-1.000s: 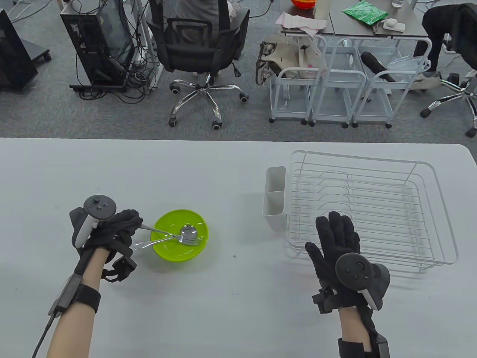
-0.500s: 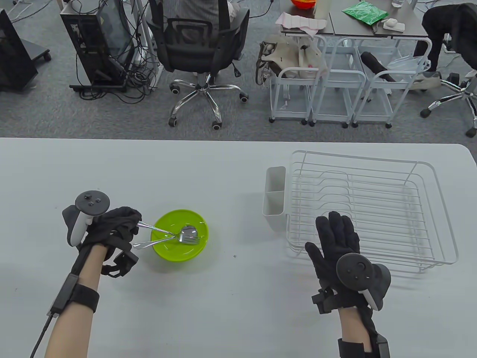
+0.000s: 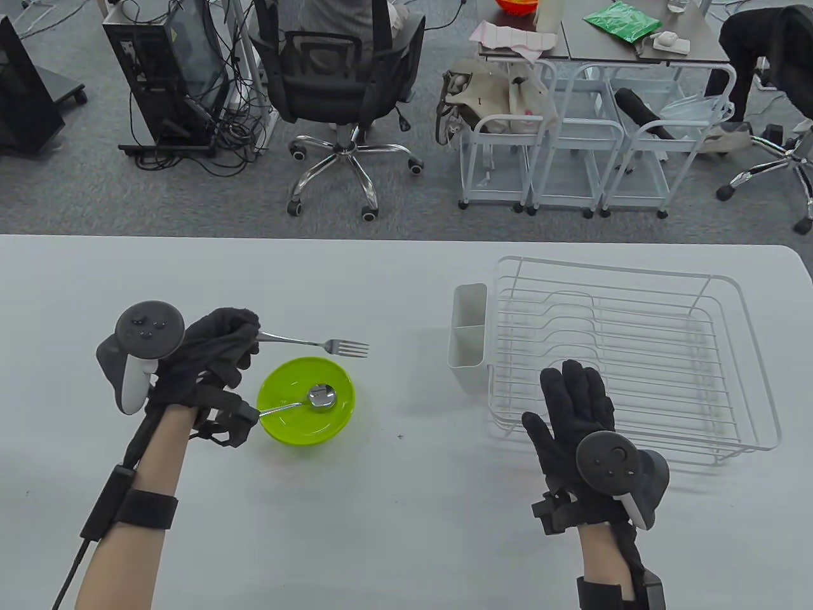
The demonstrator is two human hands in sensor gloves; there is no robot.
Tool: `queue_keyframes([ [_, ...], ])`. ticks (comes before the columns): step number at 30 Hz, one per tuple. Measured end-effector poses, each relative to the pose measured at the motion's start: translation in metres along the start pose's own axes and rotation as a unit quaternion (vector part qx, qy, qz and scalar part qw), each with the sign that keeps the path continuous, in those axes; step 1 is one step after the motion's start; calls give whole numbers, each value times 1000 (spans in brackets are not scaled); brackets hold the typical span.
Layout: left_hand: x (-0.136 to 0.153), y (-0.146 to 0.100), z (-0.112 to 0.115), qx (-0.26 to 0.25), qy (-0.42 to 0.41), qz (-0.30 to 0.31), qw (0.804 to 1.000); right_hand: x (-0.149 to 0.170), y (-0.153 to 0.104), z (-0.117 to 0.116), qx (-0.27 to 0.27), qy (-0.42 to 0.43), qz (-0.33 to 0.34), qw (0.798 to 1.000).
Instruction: Insert the steel spoon and steel fork into the cutlery bin
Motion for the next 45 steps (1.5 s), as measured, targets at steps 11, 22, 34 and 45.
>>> queue_keyframes([
  [11,-99,6,82,-56,54,97,992,4,0,1,1,15,-6,1000],
  [22,-128,23,171,-42,133,102,985,1,1,-1,-5,24,4,1000],
  [34,-117,26,220,8,138,81,987,-2,0,-5,-11,22,9,1000],
  [45,-99,-4,145,-40,162,138,976,-10,-1,-8,-16,19,21,999],
])
Point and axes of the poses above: the tracker on the back of each hand, its own x axis roughly to the little-finger side, its own y axis roughly from the wrist to the fingertips, z = x × y, the point moved 4 cm from there along y, roughly from the wrist to the fingertips, and after that the axes turned 2 degrees about -x, right-handed, at the moved point
